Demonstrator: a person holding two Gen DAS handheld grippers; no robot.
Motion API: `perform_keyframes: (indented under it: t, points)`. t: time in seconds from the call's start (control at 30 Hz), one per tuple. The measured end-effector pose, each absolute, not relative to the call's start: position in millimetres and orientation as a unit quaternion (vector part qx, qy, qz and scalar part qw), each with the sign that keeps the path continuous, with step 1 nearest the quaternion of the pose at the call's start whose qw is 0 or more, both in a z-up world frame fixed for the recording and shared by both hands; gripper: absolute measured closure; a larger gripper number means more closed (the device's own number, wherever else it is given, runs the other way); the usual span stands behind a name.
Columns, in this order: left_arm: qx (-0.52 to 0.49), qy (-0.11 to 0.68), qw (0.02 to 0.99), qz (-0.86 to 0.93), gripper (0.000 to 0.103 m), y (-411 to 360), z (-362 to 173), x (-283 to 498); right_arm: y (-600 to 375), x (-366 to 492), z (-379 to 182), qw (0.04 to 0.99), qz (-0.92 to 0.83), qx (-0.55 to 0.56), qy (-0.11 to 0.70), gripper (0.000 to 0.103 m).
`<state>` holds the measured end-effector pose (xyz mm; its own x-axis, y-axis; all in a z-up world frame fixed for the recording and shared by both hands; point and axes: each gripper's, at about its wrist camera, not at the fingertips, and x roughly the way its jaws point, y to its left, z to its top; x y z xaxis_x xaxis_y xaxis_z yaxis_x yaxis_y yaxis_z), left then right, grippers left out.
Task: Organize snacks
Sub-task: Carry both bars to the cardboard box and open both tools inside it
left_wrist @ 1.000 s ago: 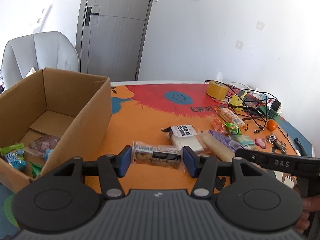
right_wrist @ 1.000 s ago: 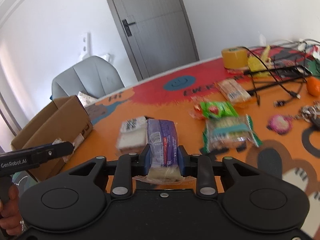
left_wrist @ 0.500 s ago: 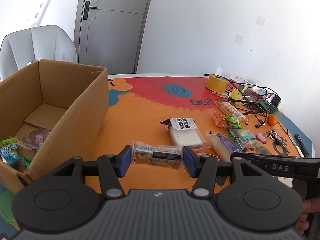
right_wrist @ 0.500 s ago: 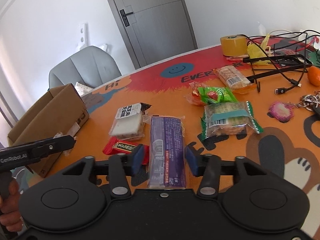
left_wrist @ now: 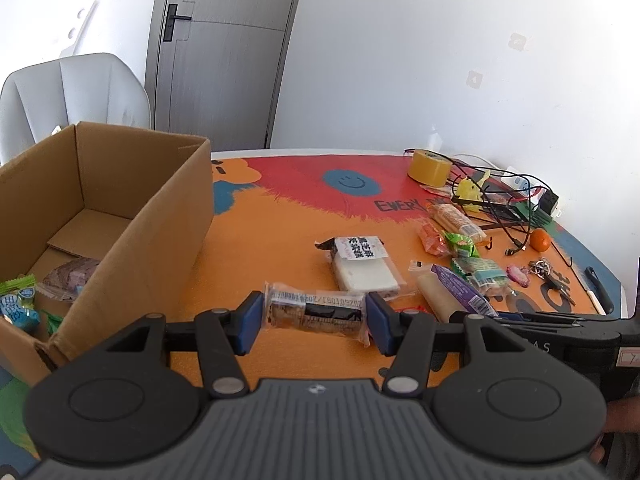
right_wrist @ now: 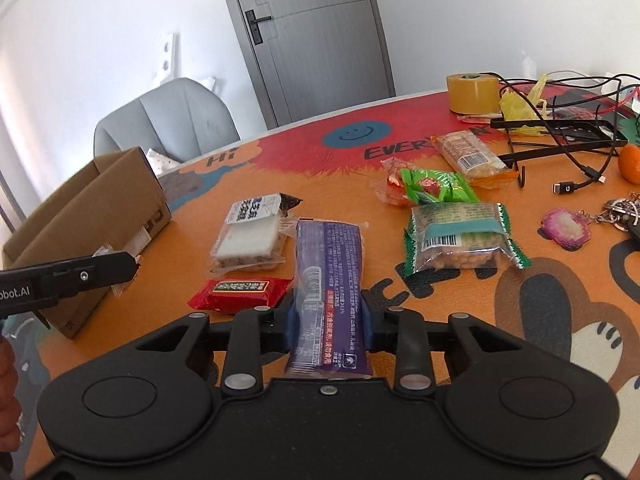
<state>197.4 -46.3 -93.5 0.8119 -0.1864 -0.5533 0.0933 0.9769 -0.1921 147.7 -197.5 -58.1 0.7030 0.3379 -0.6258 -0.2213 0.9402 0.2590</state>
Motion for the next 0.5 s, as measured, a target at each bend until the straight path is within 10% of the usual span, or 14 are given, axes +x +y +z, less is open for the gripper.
perform_keyframes:
  t: [0.5]
  points:
    - [-0.077, 0.263, 0.959, -0.069, 0.049, -43, -68, 187, -185, 145, -25, 0.932, 0.168, 0.086, 0.310, 0.073]
